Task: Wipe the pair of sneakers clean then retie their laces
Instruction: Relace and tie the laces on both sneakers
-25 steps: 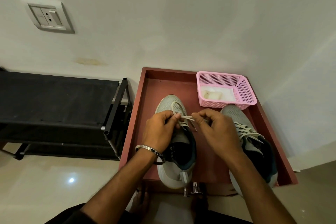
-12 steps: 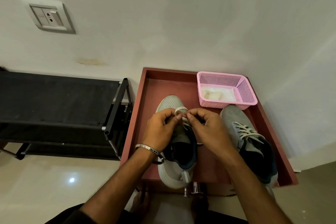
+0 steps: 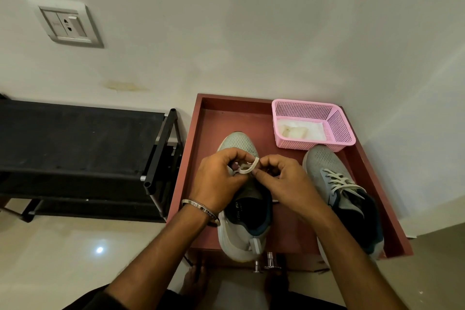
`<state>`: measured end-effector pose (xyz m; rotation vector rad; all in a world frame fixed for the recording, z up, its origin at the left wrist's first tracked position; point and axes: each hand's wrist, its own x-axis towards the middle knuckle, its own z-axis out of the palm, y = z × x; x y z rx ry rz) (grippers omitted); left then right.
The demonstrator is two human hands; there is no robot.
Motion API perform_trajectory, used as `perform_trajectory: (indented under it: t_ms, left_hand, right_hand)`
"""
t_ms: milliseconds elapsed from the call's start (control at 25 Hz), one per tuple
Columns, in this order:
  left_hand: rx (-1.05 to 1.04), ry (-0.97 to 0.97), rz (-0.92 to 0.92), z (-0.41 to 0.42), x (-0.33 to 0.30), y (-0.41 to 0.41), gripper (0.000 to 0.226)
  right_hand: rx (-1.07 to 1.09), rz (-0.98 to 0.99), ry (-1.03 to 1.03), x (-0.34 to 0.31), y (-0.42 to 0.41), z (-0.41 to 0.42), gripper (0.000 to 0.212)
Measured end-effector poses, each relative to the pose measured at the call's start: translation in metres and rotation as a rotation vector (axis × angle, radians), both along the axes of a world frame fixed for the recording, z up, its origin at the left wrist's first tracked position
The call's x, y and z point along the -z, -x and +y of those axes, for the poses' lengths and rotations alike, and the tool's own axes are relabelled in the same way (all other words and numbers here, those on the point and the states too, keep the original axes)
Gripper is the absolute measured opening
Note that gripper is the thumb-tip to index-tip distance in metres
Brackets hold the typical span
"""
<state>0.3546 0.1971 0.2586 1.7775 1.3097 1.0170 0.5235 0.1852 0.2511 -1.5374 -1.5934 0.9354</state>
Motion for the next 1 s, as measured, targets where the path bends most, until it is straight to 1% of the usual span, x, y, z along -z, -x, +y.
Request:
perform_trajectory:
  t_ms: [120, 240, 320, 400, 480, 720, 760, 880, 920, 960, 1000]
  left_hand:
    - [-0.078, -0.112, 0.116, -0.004, 0.001, -0.005, 0.011]
    - [-0.183, -0.138, 0.174, -0.007, 0.003, -0.011, 0.010]
    - [-0.207, -0.132, 0.156, -0.007, 0.004, -0.013, 0.009]
    - [-0.193, -0.132, 0.109, -0.006, 0.004, -0.013, 0.008]
    - [-0.179, -0.124, 0.067, -0.005, 0.005, -0.012, 0.009]
    - [-0.183, -0.034, -0.031, -0.003, 0.008, -0.009, 0.010]
    - [-0.184, -0.018, -0.045, -0.003, 0.008, -0.009, 0.011]
    - [-0.188, 0.012, -0.068, -0.003, 0.008, -0.010, 0.012]
    - [-0.187, 0.015, -0.062, -0.003, 0.008, -0.011, 0.012]
    - [-0.191, 0.016, -0.056, -0.003, 0.007, -0.011, 0.012]
    - [-0.200, 0.018, -0.058, -0.003, 0.008, -0.011, 0.012]
  right_hand:
    - [-0.015, -0.008, -0.038, -0.002, 0.003, -0.003, 0.004]
    - [-0.057, 0.016, -0.022, -0.004, 0.003, -0.004, 0.005]
    - [-0.054, 0.084, 0.018, -0.007, 0.002, -0.004, 0.009]
    - [0.004, 0.159, 0.044, -0.009, 0.004, -0.004, 0.010]
    - [0.015, 0.215, 0.091, -0.010, 0.005, -0.003, 0.013]
    - [-0.047, 0.220, 0.193, -0.013, 0.004, -0.001, 0.013]
    - [-0.031, 0.192, 0.157, -0.013, 0.006, -0.002, 0.012]
    - [0.104, -0.041, -0.127, -0.009, 0.013, -0.002, 0.008]
    - [0.126, -0.051, -0.166, -0.007, 0.016, -0.002, 0.008]
    - [0.137, 0.024, -0.148, -0.007, 0.017, -0.001, 0.010]
    - [0.137, 0.155, -0.084, -0.007, 0.019, -0.002, 0.013]
